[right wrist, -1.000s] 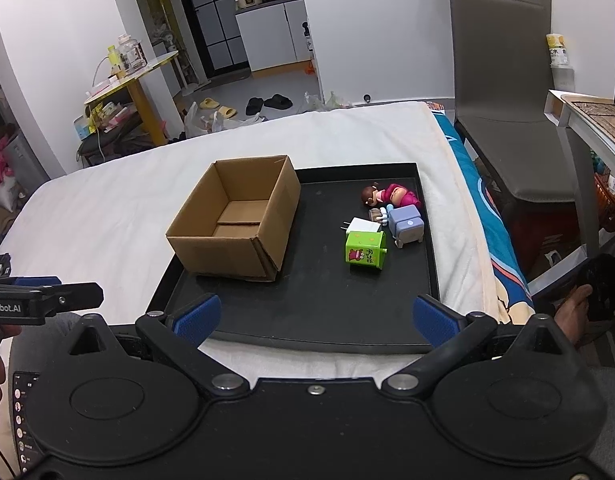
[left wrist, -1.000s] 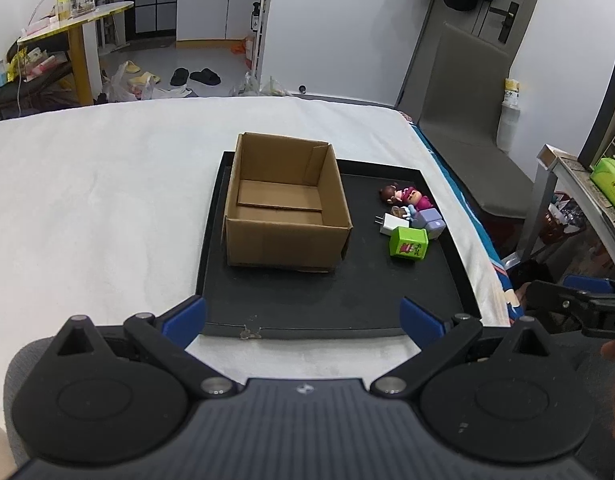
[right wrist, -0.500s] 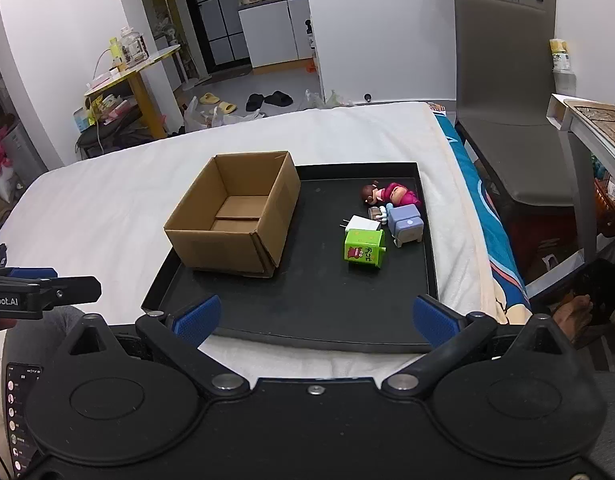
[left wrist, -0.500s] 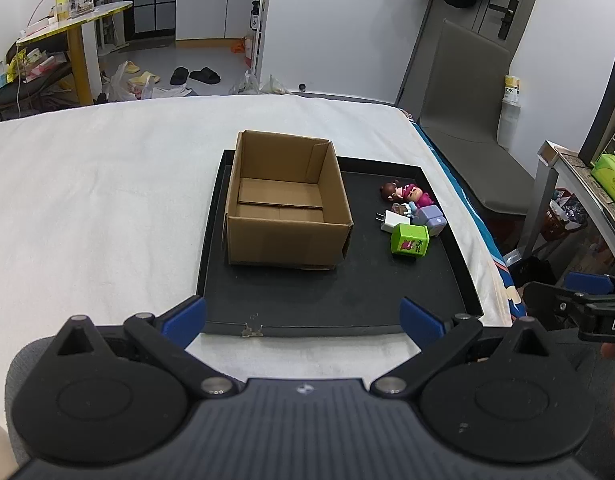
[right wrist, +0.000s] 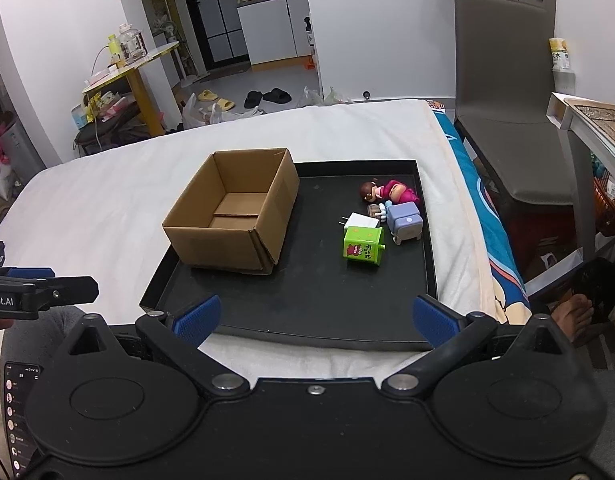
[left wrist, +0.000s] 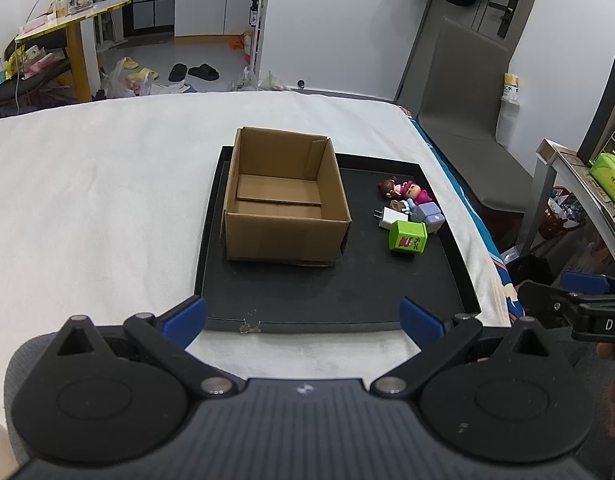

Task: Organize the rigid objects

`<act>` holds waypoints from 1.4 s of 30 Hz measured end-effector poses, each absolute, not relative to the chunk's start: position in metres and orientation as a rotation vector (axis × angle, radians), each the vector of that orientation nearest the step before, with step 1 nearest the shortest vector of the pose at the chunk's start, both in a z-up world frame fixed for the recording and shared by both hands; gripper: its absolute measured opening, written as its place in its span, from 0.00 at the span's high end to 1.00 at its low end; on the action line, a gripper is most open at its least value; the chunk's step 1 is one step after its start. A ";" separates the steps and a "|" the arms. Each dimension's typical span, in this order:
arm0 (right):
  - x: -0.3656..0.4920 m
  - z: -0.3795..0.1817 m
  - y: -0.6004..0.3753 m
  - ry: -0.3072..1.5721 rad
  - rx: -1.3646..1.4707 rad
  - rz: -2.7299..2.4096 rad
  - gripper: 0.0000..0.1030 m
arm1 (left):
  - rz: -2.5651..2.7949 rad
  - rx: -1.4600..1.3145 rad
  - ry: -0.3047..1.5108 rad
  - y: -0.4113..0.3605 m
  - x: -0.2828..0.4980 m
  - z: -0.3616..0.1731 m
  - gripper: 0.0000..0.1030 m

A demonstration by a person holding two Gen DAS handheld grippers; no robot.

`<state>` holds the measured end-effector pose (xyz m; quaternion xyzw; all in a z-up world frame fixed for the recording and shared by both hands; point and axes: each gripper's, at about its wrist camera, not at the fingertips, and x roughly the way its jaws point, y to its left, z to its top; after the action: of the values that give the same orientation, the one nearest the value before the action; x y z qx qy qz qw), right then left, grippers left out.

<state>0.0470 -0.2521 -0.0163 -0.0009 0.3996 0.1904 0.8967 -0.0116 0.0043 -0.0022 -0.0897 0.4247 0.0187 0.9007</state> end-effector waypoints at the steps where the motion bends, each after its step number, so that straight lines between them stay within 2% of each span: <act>1: 0.047 -0.017 -0.252 0.829 -0.002 0.394 0.00 | 0.038 -0.186 0.880 0.004 -0.012 -0.002 0.01; 42: 0.062 -0.030 -0.252 0.876 0.024 0.409 0.00 | 0.035 -0.175 0.939 0.009 0.005 -0.014 0.01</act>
<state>0.0615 -0.2520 -0.0298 0.0113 0.4213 0.1965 0.8853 0.0053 0.0090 -0.0145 -0.0843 0.4518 0.0171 0.8880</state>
